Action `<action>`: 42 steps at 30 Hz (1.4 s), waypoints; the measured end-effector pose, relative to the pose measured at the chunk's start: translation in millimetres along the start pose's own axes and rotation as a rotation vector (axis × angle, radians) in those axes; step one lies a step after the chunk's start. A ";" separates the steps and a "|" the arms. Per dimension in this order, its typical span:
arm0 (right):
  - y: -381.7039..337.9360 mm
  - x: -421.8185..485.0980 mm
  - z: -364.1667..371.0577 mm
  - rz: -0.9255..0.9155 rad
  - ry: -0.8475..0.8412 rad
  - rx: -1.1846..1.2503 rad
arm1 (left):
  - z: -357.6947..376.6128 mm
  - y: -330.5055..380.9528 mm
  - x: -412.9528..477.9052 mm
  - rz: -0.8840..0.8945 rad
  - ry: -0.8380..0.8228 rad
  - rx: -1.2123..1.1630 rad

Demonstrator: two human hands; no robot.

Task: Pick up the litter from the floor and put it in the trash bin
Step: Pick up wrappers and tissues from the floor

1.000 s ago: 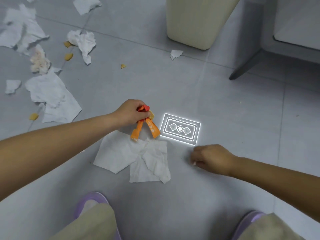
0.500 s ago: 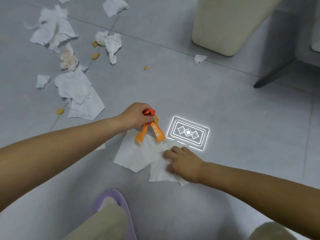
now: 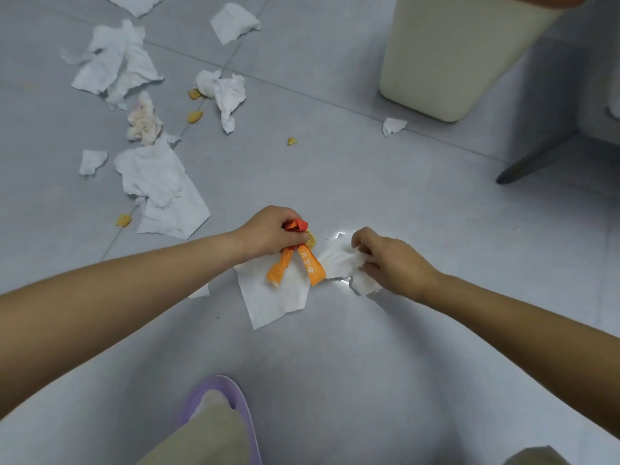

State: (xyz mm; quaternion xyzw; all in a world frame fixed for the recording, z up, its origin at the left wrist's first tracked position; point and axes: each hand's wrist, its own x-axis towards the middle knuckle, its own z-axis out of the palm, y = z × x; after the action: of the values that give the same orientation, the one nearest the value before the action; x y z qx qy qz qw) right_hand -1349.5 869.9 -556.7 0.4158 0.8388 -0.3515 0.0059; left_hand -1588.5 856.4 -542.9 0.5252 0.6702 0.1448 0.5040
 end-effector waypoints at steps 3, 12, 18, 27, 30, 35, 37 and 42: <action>2.0 4.7 -11.3 0.061 0.089 0.117 | -0.5 7.0 1.3 0.015 0.016 -0.032; -20.6 23.1 -30.7 0.118 0.127 0.517 | 16.9 41.6 3.7 0.063 0.032 -0.022; -23.1 22.9 -28.2 0.106 0.174 0.576 | 25.9 56.7 4.1 0.065 0.066 -0.110; -10.7 22.5 -37.0 0.191 0.276 0.639 | 27.0 64.6 3.7 -0.038 -0.106 -0.473; -6.7 24.2 -37.2 0.189 0.260 0.649 | 27.1 63.6 5.8 -0.018 -0.048 -0.454; -3.1 27.9 -45.0 0.250 0.357 0.837 | 22.7 61.8 11.5 -0.035 0.075 -0.531; 1.2 27.5 -49.9 0.278 0.378 0.964 | 19.9 60.6 13.4 -0.035 0.111 -0.553; 4.5 27.6 -66.2 0.286 0.380 1.065 | 15.7 60.8 18.5 -0.014 0.164 -0.524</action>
State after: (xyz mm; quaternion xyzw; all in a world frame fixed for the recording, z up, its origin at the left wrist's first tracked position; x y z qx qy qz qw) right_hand -1345.8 930.3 -517.9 0.5263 0.4682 -0.6400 -0.3071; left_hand -1540.5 891.6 -515.7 0.3586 0.6519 0.3519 0.5679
